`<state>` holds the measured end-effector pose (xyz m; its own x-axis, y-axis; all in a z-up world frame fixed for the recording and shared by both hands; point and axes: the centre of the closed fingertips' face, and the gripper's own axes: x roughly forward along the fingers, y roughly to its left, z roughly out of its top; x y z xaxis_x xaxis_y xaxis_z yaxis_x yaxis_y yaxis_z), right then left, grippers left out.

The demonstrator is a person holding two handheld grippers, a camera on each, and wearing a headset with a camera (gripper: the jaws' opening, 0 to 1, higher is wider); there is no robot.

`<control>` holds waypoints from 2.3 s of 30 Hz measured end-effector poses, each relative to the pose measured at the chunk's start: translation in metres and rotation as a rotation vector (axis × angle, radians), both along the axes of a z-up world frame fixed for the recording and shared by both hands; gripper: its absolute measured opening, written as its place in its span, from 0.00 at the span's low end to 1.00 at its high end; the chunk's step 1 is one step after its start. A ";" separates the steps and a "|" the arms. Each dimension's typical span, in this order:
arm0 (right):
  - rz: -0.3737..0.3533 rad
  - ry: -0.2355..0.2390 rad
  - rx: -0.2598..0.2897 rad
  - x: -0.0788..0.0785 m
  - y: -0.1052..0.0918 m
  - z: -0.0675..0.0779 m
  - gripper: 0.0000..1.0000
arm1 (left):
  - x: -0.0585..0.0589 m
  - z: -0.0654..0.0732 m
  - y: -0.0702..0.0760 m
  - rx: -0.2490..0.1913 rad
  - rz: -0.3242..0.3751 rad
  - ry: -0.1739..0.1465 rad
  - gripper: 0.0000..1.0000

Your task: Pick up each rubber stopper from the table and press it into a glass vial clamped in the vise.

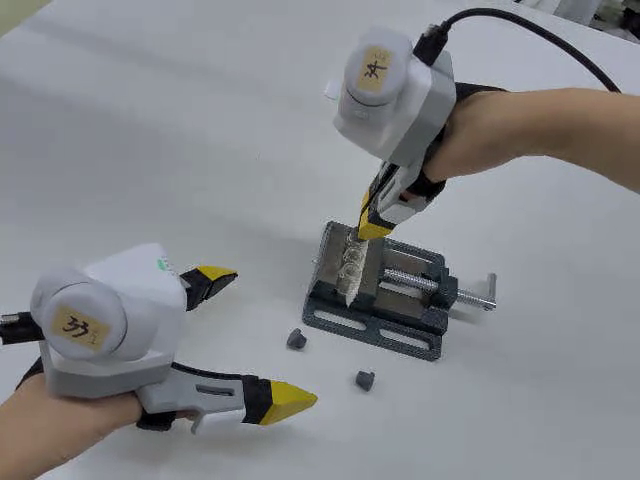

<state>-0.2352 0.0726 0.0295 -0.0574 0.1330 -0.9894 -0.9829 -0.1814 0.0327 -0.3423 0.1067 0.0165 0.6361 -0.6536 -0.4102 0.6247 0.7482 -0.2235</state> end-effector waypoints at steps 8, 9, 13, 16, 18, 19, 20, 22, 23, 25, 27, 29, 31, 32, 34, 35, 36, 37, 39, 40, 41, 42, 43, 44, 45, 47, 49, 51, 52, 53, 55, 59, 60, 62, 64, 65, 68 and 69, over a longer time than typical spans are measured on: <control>0.048 -0.050 -0.075 -0.001 0.001 -0.001 0.00 | 0.005 0.005 -0.001 0.005 0.000 -0.009 0.91; 0.046 -0.049 -0.089 -0.001 0.000 -0.001 0.00 | 0.005 0.006 0.000 0.005 0.002 -0.012 0.91; 0.003 -0.009 -0.035 -0.002 -0.001 -0.001 0.00 | 0.004 0.013 0.004 0.009 0.018 -0.027 0.91; -0.021 0.006 0.013 0.001 -0.003 0.001 0.00 | 0.001 0.014 0.005 0.016 0.021 -0.028 0.91; -0.021 0.006 0.028 0.002 -0.002 -0.001 0.00 | -0.001 0.015 0.006 0.023 0.021 -0.031 0.91; -0.041 0.012 0.035 0.002 -0.001 -0.001 0.00 | -0.001 0.016 0.006 0.021 0.024 -0.032 0.91; -0.041 0.020 0.045 0.002 -0.002 0.000 0.00 | -0.002 0.017 0.006 0.021 0.023 -0.032 0.91; -0.048 0.021 0.064 -0.001 -0.003 0.001 0.00 | -0.001 0.017 0.008 0.029 0.021 -0.039 0.91; -0.017 0.013 0.076 -0.001 -0.002 0.001 0.00 | -0.001 0.018 0.008 0.028 0.019 -0.042 0.91; -0.057 0.021 0.081 0.000 -0.002 0.001 0.00 | -0.001 0.022 0.008 0.030 0.017 -0.051 0.91; -0.063 0.029 0.089 -0.001 -0.002 0.002 0.00 | -0.001 0.020 0.009 0.034 0.010 -0.053 0.91; -0.058 0.032 0.100 -0.003 -0.003 0.002 0.00 | 0.000 0.021 0.010 0.038 0.008 -0.058 0.91; -0.066 0.039 0.121 -0.002 -0.002 0.002 0.00 | 0.000 0.023 0.010 0.034 0.008 -0.064 0.91; -0.062 0.039 0.137 -0.002 -0.002 0.002 0.00 | 0.000 0.026 0.010 0.033 0.009 -0.066 0.91; -0.055 0.035 0.156 -0.003 -0.002 0.002 0.00 | -0.001 0.025 0.010 0.035 0.008 -0.067 0.91; -0.055 0.028 0.165 -0.002 -0.001 0.002 0.00 | -0.002 0.025 0.011 0.036 0.007 -0.067 0.91; -0.051 0.021 0.170 -0.002 -0.001 0.002 0.00 | -0.002 0.025 0.011 0.036 0.007 -0.067 0.91; -0.044 0.009 0.177 -0.004 -0.003 0.003 0.00 | -0.002 0.024 0.012 0.036 0.006 -0.067 0.91; -0.035 -0.003 0.184 -0.002 -0.002 0.003 0.00 | -0.002 0.025 0.011 0.039 0.005 -0.066 0.91; -0.030 -0.010 0.188 -0.002 -0.002 0.003 0.00 | -0.002 0.025 0.010 0.040 0.003 -0.066 0.91; -0.029 -0.012 0.190 0.000 -0.002 0.003 0.00 | -0.002 0.025 0.010 0.039 0.002 -0.066 0.91; -0.029 -0.015 0.192 0.001 -0.001 0.003 0.01 | -0.003 0.026 0.010 0.040 0.000 -0.067 0.91; -0.026 -0.017 0.192 0.003 0.000 0.002 0.01 | -0.002 0.026 0.010 0.041 -0.002 -0.068 0.91; -0.023 -0.020 0.192 0.004 0.000 0.002 0.01 | -0.002 0.026 0.010 0.042 -0.002 -0.069 0.91; -0.017 -0.023 0.191 0.002 0.000 0.002 0.01 | -0.002 0.026 0.010 0.043 -0.004 -0.069 0.91; -0.002 -0.029 0.189 0.002 -0.001 0.002 0.01 | -0.002 0.028 0.010 0.044 -0.006 -0.070 0.91; 0.006 -0.032 0.188 0.002 -0.001 0.002 0.01 | -0.001 0.028 0.011 0.046 -0.007 -0.072 0.91; 0.009 -0.035 0.188 0.003 -0.001 0.002 0.01 | -0.001 0.028 0.012 0.046 -0.006 -0.073 0.91; 0.019 -0.038 0.191 0.003 -0.001 0.002 0.01 | -0.001 0.028 0.013 0.047 -0.006 -0.072 0.91; 0.024 -0.041 0.192 0.003 -0.001 0.001 0.01 | -0.001 0.027 0.013 0.050 -0.007 -0.073 0.91; 0.036 -0.049 0.197 0.002 -0.002 0.001 0.02 | -0.002 0.028 0.013 0.052 -0.010 -0.072 0.91; 0.023 -0.080 0.213 0.011 -0.002 0.003 0.19 | -0.002 0.028 0.013 0.052 -0.008 -0.073 0.91; -0.003 -0.036 0.205 0.005 -0.005 0.000 0.29 | -0.003 0.028 0.013 0.053 -0.009 -0.072 0.91; 0.017 -0.051 0.211 0.001 -0.008 -0.001 0.39 | -0.003 0.027 0.012 0.053 -0.010 -0.072 0.91; 0.022 -0.067 0.211 0.003 -0.010 -0.004 0.38 | -0.003 0.028 0.013 0.051 -0.007 -0.073 0.91; 0.008 -0.056 0.225 -0.002 -0.013 -0.003 0.40 | -0.003 0.028 0.013 0.050 -0.007 -0.074 0.91; -0.002 -0.050 0.237 -0.009 -0.018 -0.004 0.45 | -0.004 0.028 0.012 0.054 -0.010 -0.075 0.91; 0.000 -0.054 0.241 -0.010 -0.019 -0.005 0.44 | -0.004 0.029 0.012 0.053 -0.011 -0.075 0.91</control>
